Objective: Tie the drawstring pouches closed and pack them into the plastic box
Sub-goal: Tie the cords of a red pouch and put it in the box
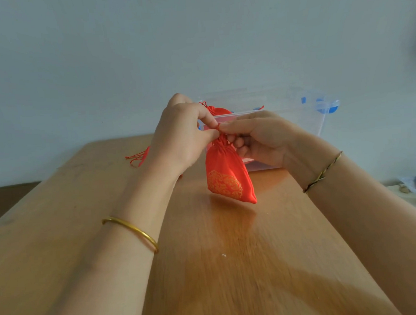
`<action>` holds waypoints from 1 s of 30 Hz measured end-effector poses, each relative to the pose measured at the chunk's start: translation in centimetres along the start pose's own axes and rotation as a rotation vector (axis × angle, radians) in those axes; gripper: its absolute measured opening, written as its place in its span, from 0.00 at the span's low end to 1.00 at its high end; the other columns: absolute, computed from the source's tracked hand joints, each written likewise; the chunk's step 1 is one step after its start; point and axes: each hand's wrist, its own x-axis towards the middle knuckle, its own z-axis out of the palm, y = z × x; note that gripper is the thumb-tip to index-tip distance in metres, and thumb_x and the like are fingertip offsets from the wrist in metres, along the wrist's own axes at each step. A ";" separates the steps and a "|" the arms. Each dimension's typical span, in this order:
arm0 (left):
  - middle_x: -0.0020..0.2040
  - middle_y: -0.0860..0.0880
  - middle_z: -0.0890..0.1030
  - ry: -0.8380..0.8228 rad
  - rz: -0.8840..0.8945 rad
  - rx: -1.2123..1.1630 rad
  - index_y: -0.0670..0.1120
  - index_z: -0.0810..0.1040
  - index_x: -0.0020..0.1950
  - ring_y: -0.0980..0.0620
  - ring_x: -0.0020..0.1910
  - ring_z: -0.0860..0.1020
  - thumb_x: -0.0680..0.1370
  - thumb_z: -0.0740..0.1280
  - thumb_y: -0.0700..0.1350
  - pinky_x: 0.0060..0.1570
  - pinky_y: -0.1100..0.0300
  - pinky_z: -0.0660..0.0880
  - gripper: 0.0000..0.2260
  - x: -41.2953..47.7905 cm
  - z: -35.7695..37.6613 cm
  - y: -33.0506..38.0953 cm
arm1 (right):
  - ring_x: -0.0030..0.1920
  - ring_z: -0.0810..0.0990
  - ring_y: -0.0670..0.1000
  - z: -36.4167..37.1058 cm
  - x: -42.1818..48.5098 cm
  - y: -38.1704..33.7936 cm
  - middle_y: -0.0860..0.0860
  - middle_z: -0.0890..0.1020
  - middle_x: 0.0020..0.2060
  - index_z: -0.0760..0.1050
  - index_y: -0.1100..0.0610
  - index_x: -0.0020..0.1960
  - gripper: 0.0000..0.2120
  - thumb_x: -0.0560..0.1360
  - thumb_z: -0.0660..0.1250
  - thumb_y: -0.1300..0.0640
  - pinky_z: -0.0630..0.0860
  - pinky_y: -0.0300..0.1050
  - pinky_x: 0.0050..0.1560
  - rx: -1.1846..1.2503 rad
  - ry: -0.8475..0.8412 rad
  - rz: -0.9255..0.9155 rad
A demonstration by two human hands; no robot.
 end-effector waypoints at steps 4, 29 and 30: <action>0.41 0.55 0.68 0.010 0.032 0.015 0.50 0.80 0.38 0.55 0.41 0.73 0.70 0.73 0.41 0.41 0.65 0.65 0.04 0.0 0.1 -0.1 | 0.26 0.67 0.45 -0.2 0.0 -0.1 0.52 0.72 0.27 0.76 0.60 0.36 0.07 0.73 0.68 0.64 0.65 0.33 0.24 -0.047 -0.013 -0.027; 0.38 0.46 0.76 0.044 -0.388 -0.842 0.42 0.69 0.39 0.57 0.32 0.77 0.78 0.58 0.31 0.30 0.68 0.75 0.10 0.4 0.9 -1.6 | 0.29 0.74 0.45 -1.8 -0.9 2.9 0.51 0.76 0.33 0.75 0.57 0.44 0.03 0.76 0.65 0.58 0.65 0.38 0.29 -0.551 -0.246 -0.009; 0.37 0.45 0.76 0.043 -0.400 -0.873 0.42 0.69 0.39 0.58 0.31 0.77 0.78 0.58 0.31 0.30 0.68 0.75 0.10 0.4 1.1 -1.3 | 0.27 0.72 0.45 -2.1 -1.1 2.9 0.51 0.74 0.31 0.74 0.56 0.40 0.06 0.76 0.65 0.59 0.64 0.37 0.27 -0.522 -0.231 -0.024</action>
